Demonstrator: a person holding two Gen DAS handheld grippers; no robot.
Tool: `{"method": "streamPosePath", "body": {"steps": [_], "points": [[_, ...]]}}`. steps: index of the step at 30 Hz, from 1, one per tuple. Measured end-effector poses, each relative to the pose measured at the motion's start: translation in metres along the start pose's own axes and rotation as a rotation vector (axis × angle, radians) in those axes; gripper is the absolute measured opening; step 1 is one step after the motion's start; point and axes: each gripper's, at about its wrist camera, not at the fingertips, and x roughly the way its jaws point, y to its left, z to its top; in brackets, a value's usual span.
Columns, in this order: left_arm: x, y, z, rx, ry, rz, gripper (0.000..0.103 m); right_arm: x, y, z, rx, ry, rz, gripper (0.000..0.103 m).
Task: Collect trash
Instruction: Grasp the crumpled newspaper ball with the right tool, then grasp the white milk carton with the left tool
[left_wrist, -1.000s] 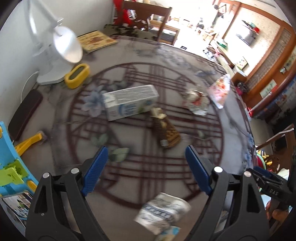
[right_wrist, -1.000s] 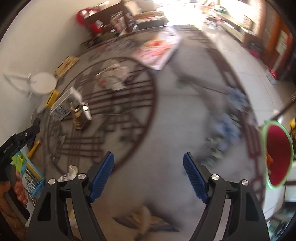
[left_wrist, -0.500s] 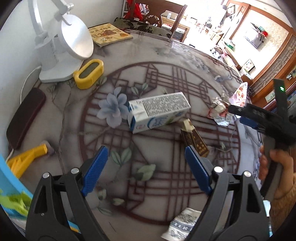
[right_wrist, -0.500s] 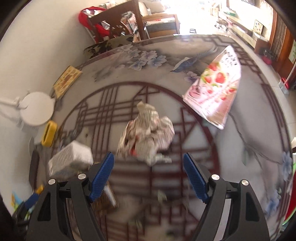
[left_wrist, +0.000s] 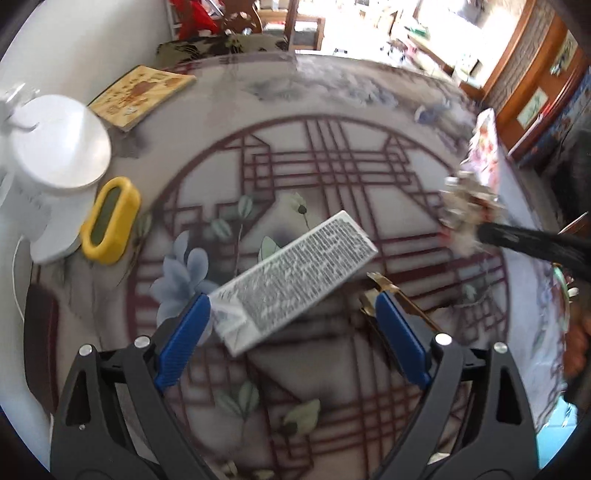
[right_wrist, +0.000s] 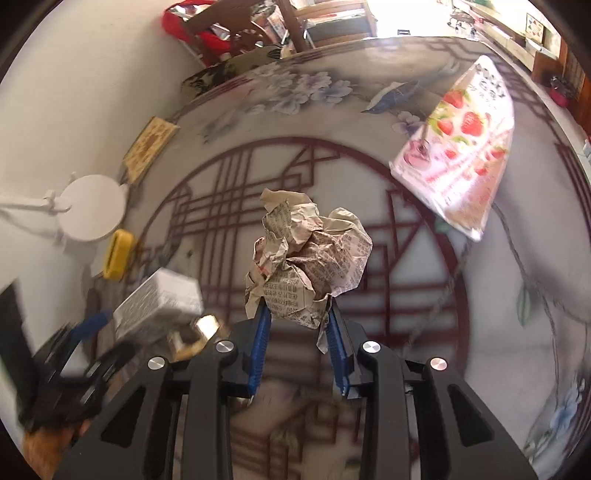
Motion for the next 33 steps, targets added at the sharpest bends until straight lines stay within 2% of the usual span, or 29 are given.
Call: {"method": "streamPosePath", "body": {"steps": [3,5,9,12,14,16,18,22,25,26,27,28,30,33], "points": [[0.011,-0.006,0.009,0.055,-0.007,0.069,0.092,-0.015,0.000,-0.024,-0.005,0.021,0.029,0.030],[0.015,-0.004,0.014,0.052,-0.004,0.061,0.091,-0.018,0.000,-0.041,-0.014,0.044,0.022,0.030],[0.029,-0.002,0.016,0.033,0.050,0.017,0.090,-0.020,-0.008,-0.072,-0.011,0.089,-0.013,0.035],[0.042,-0.003,0.015,0.055,0.076,0.051,0.090,-0.020,-0.018,-0.085,0.020,0.103,-0.021,0.036],[0.047,0.000,0.014,0.032,0.090,0.025,0.090,-0.026,-0.023,-0.089,0.043,0.086,-0.028,0.044],[0.047,0.005,0.016,-0.014,0.089,0.002,0.086,-0.035,-0.024,-0.089,0.052,0.054,-0.039,0.056],[0.044,0.010,0.018,-0.069,0.074,-0.002,0.086,-0.043,-0.024,-0.087,0.048,0.024,-0.053,0.061],[0.034,0.012,0.024,-0.114,0.009,-0.006,0.086,-0.045,-0.022,-0.080,0.045,0.003,-0.062,0.063],[0.037,0.011,0.029,-0.120,0.014,-0.020,0.085,-0.035,-0.017,-0.075,0.041,0.014,-0.054,0.063],[0.039,0.010,0.030,-0.124,0.016,-0.022,0.083,-0.029,-0.015,-0.074,0.039,0.021,-0.049,0.063],[0.042,0.011,0.030,-0.131,0.019,-0.012,0.071,-0.025,-0.013,-0.073,0.039,0.024,-0.048,0.063],[0.045,0.010,0.030,-0.138,0.023,-0.006,0.064,-0.021,-0.012,-0.072,0.038,0.027,-0.049,0.063],[0.043,0.011,0.027,-0.165,0.005,-0.013,0.060,-0.014,-0.009,-0.072,0.028,0.032,-0.065,0.064],[0.038,0.012,0.020,-0.186,-0.014,-0.022,0.056,-0.009,-0.009,-0.073,0.012,0.030,-0.100,0.052]]}}
